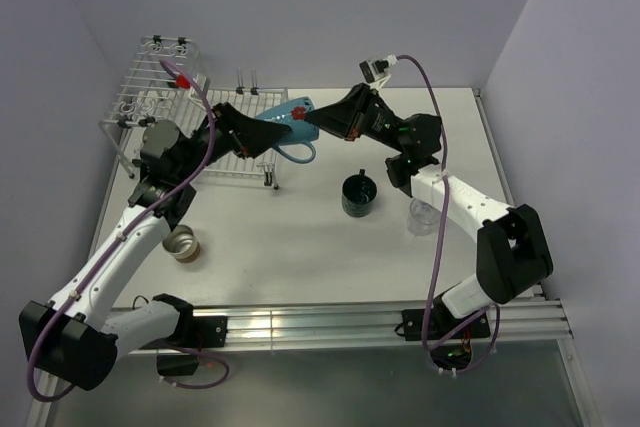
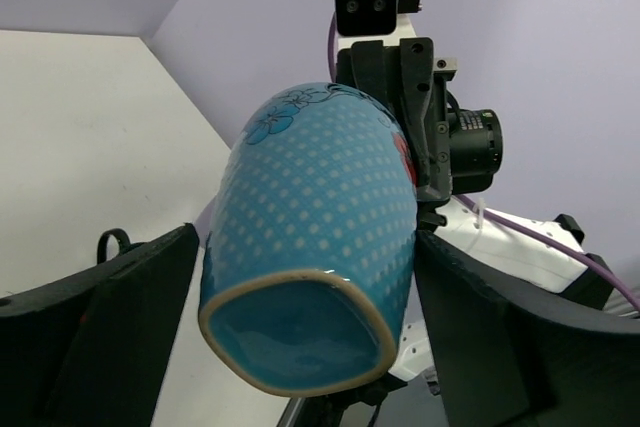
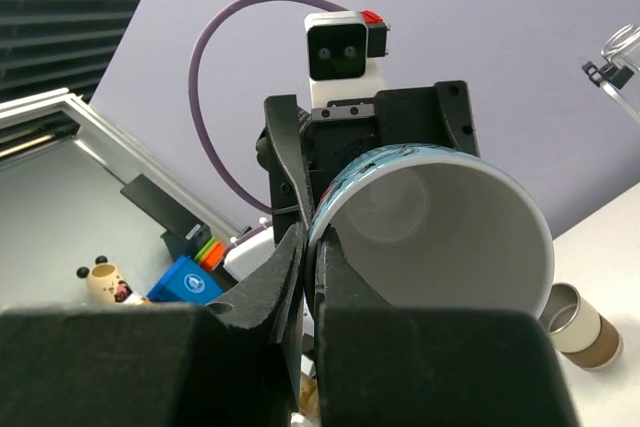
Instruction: Load the cups into the dish rack
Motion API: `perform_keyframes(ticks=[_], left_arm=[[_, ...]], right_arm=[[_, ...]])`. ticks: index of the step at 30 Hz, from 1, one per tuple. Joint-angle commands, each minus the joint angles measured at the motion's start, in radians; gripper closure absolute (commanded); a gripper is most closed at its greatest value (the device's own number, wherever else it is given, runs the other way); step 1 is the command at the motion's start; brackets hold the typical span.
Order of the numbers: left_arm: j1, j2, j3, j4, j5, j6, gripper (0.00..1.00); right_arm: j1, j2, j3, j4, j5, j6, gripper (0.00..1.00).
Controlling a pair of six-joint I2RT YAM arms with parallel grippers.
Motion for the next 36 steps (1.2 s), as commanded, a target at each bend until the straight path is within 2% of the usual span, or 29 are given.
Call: perform_keyframes(ticks=[1,4,5,6,7,9,10,11,15,21,22,25,33,35,36], left_arm=[[-0.008,-0.001,0.011,0.056,0.011,-0.013,0.10],[-0.016,0.008,0.015,0.070,0.022,-0.023,0.27],[-0.018,0.013,0.018,0.075,0.028,-0.025,0.41],[-0.022,0.014,0.021,0.075,0.030,-0.028,0.49],[-0.024,0.019,0.025,0.078,0.034,-0.030,0.64],[-0.028,0.021,0.031,0.079,0.043,-0.036,0.78],[-0.030,0.021,0.034,0.079,0.043,-0.037,0.92],[-0.031,0.019,0.035,0.082,0.045,-0.037,0.99],[-0.030,0.007,0.048,0.075,0.037,-0.037,1.00],[-0.031,-0.016,0.098,-0.011,-0.006,0.013,1.00],[-0.031,-0.021,0.106,-0.020,-0.007,0.021,1.00],[-0.031,-0.022,0.124,-0.053,-0.019,0.041,1.00],[-0.031,-0.019,0.167,-0.115,-0.050,0.085,1.00],[-0.030,-0.013,0.221,-0.177,-0.091,0.140,1.00],[-0.030,0.003,0.247,-0.264,-0.152,0.165,1.00]], right_arm=[[-0.004,-0.031,-0.002,0.147,0.033,0.019,1.00],[-0.004,-0.039,-0.015,0.136,0.033,0.006,1.00],[-0.004,-0.044,-0.018,0.131,0.034,0.000,1.00],[-0.004,-0.047,-0.021,0.125,0.036,-0.005,1.00],[-0.004,-0.050,-0.025,0.108,0.037,-0.020,1.00],[-0.002,-0.059,-0.028,0.082,0.045,-0.040,1.00],[-0.004,-0.064,-0.033,0.050,0.050,-0.066,1.00],[-0.004,-0.074,-0.035,0.033,0.059,-0.082,1.00],[-0.004,-0.113,-0.047,-0.091,0.100,-0.177,0.93],[-0.004,-0.195,-0.059,-0.312,0.183,-0.329,0.63],[-0.004,-0.208,-0.056,-0.390,0.218,-0.376,0.55],[-0.004,-0.246,-0.045,-0.502,0.276,-0.447,0.46],[-0.009,-0.306,-0.044,-0.700,0.401,-0.543,0.42],[-0.009,-0.341,-0.045,-0.766,0.488,-0.574,0.41],[-0.009,-0.353,-0.042,-0.841,0.522,-0.612,0.41]])
